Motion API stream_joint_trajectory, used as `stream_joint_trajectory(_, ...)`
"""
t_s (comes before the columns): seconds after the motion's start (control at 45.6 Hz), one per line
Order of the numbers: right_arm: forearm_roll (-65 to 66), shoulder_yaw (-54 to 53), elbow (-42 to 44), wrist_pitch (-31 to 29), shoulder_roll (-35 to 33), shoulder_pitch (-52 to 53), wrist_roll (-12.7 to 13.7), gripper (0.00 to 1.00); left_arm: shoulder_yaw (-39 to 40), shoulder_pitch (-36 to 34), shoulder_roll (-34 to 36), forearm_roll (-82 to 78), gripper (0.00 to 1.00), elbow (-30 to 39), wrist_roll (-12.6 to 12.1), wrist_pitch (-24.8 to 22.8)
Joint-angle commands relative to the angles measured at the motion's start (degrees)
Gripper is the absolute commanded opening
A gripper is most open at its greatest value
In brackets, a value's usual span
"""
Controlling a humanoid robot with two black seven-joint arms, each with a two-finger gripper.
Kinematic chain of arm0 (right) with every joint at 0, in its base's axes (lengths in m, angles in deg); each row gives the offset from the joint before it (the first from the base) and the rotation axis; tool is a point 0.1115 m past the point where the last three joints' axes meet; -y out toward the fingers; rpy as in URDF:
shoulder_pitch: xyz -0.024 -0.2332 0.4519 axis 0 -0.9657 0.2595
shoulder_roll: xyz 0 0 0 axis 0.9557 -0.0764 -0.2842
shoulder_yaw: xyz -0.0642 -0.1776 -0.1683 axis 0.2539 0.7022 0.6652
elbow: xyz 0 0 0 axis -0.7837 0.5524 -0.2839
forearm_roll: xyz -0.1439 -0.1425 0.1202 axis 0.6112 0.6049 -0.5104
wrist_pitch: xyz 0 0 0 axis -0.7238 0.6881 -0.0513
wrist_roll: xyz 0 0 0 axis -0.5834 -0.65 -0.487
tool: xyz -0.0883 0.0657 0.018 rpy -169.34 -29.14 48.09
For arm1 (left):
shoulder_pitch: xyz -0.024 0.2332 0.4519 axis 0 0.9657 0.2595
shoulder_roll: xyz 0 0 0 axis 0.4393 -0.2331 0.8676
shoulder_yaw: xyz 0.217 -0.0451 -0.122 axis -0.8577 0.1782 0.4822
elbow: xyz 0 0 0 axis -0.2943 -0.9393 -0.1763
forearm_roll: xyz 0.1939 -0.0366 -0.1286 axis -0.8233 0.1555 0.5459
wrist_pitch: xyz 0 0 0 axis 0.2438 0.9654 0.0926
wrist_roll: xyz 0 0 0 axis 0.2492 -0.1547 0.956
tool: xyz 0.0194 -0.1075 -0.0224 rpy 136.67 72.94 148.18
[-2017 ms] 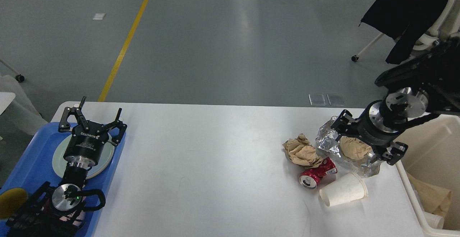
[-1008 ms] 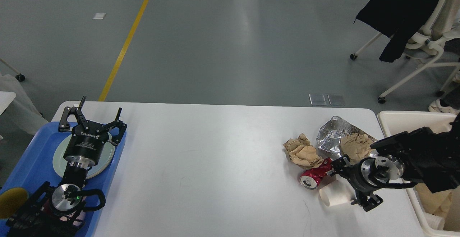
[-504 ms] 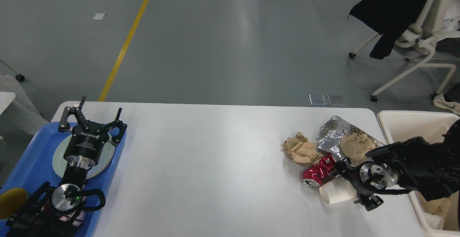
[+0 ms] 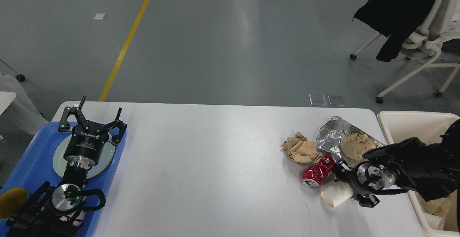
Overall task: Tidy desktop
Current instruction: 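Grasp the second paper cup and lift it toward the bin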
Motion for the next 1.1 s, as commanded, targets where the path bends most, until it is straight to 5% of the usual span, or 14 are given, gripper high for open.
stream_joint_trajectory(0.0, -0.07, 0.04, -2.06, 0.07, -1.86, 1.19, 0.09, 0.1, 0.0, 0.0, 0.0, 0.0, 0.97, 0.0, 0.08, 0.0)
stream_joint_trajectory(0.219, 0.8, 1.88, -10.58, -0.19, -4.94, 7.51, 0.18, 0.0, 0.0, 0.0, 0.0, 0.0, 0.97, 0.0, 0.08, 0.0)
stream_joint_trajectory(0.548, 2.74, 9.26, -28.95, -1.42, -4.24, 28.07, 0.53, 0.0, 0.0, 0.0, 0.0, 0.0, 0.97, 0.0, -0.01, 0.0)
stream_joint_trajectory(0.855, 5.55, 15.59, -38.36, -14.33, -1.07, 48.73, 2.38, 0.0, 0.0, 0.0, 0.0, 0.0, 0.97, 0.0, -0.01, 0.0)
stream_joint_trajectory(1.074, 7.66, 18.4, -38.8, -16.89, -2.39, 50.76, 2.29, 0.0, 0.0, 0.0, 0.0, 0.0, 0.97, 0.0, -0.01, 0.0)
